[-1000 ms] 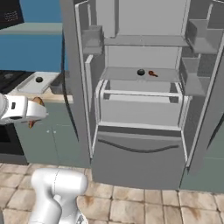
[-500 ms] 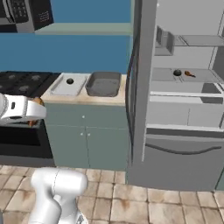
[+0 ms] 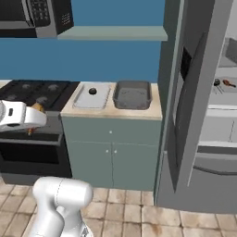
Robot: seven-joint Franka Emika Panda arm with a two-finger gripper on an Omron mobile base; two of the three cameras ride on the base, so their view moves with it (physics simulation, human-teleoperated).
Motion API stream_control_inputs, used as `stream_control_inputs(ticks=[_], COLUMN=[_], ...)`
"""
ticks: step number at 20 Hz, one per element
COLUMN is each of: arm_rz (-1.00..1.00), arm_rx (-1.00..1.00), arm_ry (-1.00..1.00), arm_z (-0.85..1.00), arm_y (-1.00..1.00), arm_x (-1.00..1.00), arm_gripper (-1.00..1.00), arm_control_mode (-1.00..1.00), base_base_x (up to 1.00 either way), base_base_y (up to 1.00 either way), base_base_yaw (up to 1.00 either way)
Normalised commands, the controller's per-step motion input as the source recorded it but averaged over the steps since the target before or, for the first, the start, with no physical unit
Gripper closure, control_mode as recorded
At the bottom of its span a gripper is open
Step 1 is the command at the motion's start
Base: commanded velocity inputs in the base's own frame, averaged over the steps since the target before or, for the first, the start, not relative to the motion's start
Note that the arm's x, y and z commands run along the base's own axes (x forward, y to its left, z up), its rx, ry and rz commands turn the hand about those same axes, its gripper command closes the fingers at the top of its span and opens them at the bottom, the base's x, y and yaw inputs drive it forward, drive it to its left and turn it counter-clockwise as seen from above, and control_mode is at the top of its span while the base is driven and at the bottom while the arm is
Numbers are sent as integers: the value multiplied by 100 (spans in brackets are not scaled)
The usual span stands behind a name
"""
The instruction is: Place one squash and one chicken drumstick in each tupperware on the nearby counter, to pack two identical lunches.
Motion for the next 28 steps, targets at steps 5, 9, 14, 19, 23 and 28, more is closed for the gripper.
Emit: stream_control_inputs(ticks=[5,9,14,19,23,28], arm_rz=[0,0,0,0,0,0], arm_rx=[0,0,0,0,0,2], arm_ry=[0,0,0,0,2,17], arm_z=[0,0,0,0,-17,-65], arm_y=[0,0,0,0,8,5], arm_x=[0,0,0,0,2,42], arm_gripper=[100,100,100,100,100,100], arm_control_mode=[100,100,100,100,-100,-100], base_base_x=[100,91,71,41,6,0], base_base_y=[0,24,16,24,31,0], base_base_yaw=[0,0,0,0,0,0])
